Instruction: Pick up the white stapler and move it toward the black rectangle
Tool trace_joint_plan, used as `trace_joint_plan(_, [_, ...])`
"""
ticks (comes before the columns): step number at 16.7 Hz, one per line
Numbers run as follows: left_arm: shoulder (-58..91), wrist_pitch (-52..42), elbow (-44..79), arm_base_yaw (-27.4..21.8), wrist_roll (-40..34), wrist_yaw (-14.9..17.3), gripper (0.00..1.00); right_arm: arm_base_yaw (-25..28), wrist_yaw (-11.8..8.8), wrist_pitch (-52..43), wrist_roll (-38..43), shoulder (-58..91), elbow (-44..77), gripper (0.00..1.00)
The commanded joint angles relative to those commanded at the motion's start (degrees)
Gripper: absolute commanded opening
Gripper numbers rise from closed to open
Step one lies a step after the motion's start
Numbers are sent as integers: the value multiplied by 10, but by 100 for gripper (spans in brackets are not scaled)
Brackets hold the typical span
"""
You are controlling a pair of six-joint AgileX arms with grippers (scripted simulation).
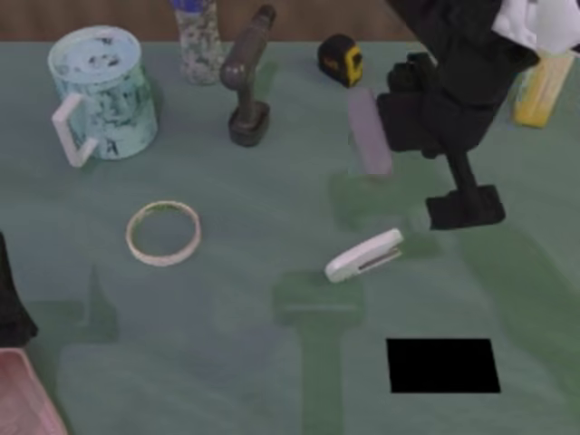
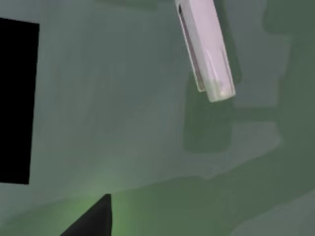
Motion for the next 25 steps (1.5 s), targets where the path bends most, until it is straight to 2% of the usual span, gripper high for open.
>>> trace_joint_plan(6, [0, 0, 0, 0, 0, 0, 100, 45, -1, -93, -109, 154, 164, 100])
trace_joint_plan(13, [0, 0, 0, 0, 0, 0, 100, 45, -1, -96, -116, 164, 173, 100])
trace_joint_plan(16, [0, 0, 0, 0, 0, 0, 100, 47, -1, -56, -116, 172, 138, 100])
trace_joint_plan(21, [0, 0, 0, 0, 0, 0, 100, 48, -1, 72, -115, 198, 43, 100])
trace_joint_plan(25, [0, 0, 0, 0, 0, 0, 100, 49, -1, 101, -115, 207, 17, 100])
